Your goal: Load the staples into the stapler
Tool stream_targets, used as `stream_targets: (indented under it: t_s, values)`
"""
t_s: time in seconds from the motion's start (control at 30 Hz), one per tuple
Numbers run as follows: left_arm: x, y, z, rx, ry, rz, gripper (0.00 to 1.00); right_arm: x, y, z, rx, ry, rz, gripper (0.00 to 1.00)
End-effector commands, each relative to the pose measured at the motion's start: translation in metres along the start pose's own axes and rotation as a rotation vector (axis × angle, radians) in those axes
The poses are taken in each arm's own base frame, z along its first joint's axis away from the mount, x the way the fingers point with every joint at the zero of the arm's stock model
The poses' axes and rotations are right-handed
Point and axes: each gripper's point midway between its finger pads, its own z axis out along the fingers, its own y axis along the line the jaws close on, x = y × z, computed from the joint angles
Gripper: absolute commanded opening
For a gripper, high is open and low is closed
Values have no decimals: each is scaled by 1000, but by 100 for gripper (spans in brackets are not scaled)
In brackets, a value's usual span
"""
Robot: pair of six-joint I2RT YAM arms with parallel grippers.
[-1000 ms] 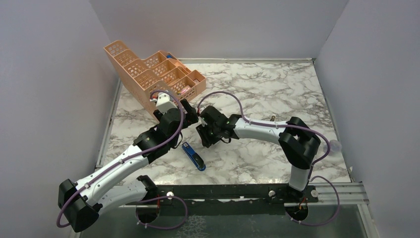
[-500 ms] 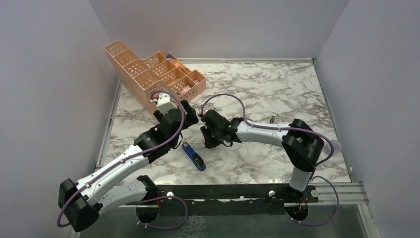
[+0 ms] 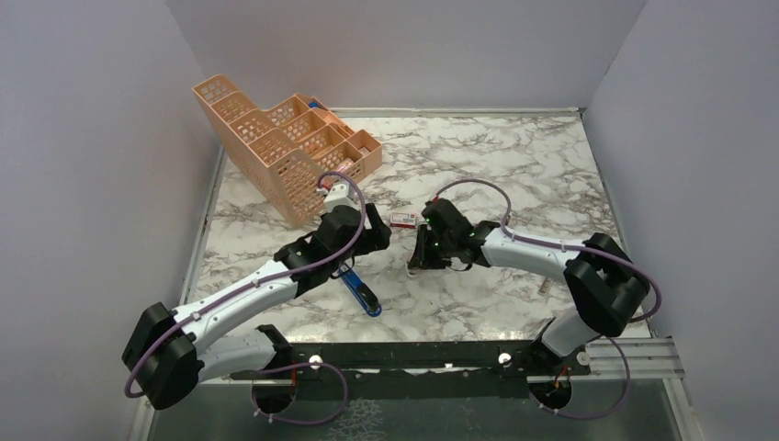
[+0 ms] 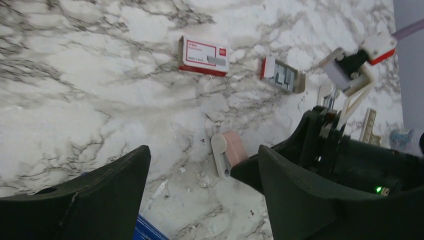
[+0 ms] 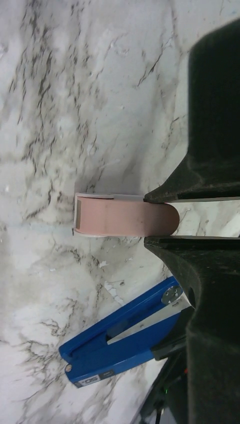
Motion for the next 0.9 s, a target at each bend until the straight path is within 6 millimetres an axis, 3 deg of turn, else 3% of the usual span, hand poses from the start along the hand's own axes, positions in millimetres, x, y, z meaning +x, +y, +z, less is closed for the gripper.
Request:
stream_targets:
  t_s: [0.0, 0.2, 0.33, 0.7, 0.87]
  values:
    - [39, -27, 7, 175, 166, 11, 76, -3, 6, -10, -109, 9, 175, 21]
    - [74, -46, 13, 323, 291, 12, 66, -6, 2, -14, -156, 19, 262, 21]
    - [90, -43, 19, 337, 327, -7, 48, -9, 1, -16, -190, 25, 291, 19]
    - [122, -35, 32, 359, 395, -17, 41, -10, 11, -18, -273, 46, 317, 18]
    - [128, -31, 40, 344, 402, -14, 32, -12, 13, -21, -289, 36, 327, 17]
